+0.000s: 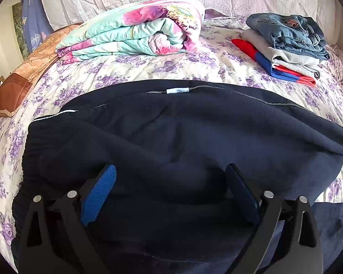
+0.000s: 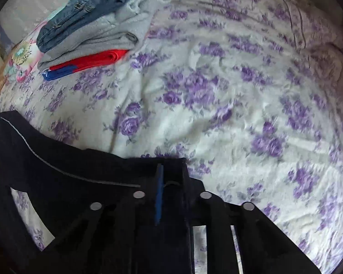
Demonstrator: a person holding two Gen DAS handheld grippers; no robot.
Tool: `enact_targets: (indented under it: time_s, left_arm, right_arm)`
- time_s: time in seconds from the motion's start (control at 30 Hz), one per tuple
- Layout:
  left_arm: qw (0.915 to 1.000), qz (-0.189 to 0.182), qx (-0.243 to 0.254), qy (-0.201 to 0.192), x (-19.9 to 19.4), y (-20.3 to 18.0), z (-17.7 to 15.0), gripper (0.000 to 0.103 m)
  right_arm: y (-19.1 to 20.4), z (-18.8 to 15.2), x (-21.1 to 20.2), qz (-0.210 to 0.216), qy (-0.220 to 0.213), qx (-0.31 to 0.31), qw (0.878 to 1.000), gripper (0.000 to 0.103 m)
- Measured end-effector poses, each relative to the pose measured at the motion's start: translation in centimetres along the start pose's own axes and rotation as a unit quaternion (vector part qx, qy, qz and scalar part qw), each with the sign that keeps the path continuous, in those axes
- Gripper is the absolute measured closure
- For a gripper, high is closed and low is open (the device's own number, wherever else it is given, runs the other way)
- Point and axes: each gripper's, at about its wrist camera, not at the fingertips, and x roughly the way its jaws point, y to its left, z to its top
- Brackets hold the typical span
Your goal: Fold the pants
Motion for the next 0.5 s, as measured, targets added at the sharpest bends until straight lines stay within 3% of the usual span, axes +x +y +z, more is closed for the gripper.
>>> enact_targets:
  time_s: [0.07, 0.1, 0.2, 0.27, 0.33, 0.4, 0.43, 0.47, 0.5]
  left_arm:
    - [1.0, 0.002, 0.002, -0.006, -0.3, -0.1, 0.2, 0.009]
    - [0.9999, 0.003, 0.003, -0.011, -0.5, -0.1, 0.4, 0.009]
    - [0.9997, 0.009, 0.006, -0.024, -0.3, -0.6, 1.4, 0.009]
    - [0.9997, 0.02, 0.0, -0.015, 0.6, -1.0, 2.0, 0.009]
    - [0.9994, 0.033, 0.007, 0.001, 1.9, -1.6, 2.1, 0.008]
    - [0.9991, 0.04, 0.014, 0.01, 2.1, -1.8, 2.1, 0.008]
    - [0.9992, 0.038, 0.013, 0.007, 1.8, -1.7, 2.0, 0.008]
    - [0.9992, 0.038, 0.01, 0.002, 1.3, -1.4, 2.0, 0.008]
    - [0.9992, 0.04, 0.007, -0.003, 0.7, -1.1, 1.9, 0.008]
  right_arm:
    - [-0.8, 1.1, -3.0, 0.011, -0.08, 0.025, 0.996, 0.093]
    - [-0.9, 2.1, -4.7, -0.003, -0.122, 0.023, 0.992, 0.093]
    - [0.3, 5.5, -5.9, -0.025, -0.168, 0.002, 0.985, 0.093]
    - [1.5, 8.0, -3.9, -0.051, -0.171, -0.005, 0.984, 0.093]
    - [1.5, 9.7, 0.1, -0.087, -0.13, -0.003, 0.988, 0.087]
    - [0.9, 9.2, 4.2, -0.142, -0.068, -0.014, 0.987, 0.068]
    - [1.0, 8.5, 5.1, -0.158, -0.061, -0.014, 0.985, 0.067]
    - [0.3, 7.8, 4.7, -0.149, -0.078, -0.001, 0.986, 0.065]
    - [-0.7, 7.1, 3.7, -0.131, -0.101, 0.027, 0.986, 0.054]
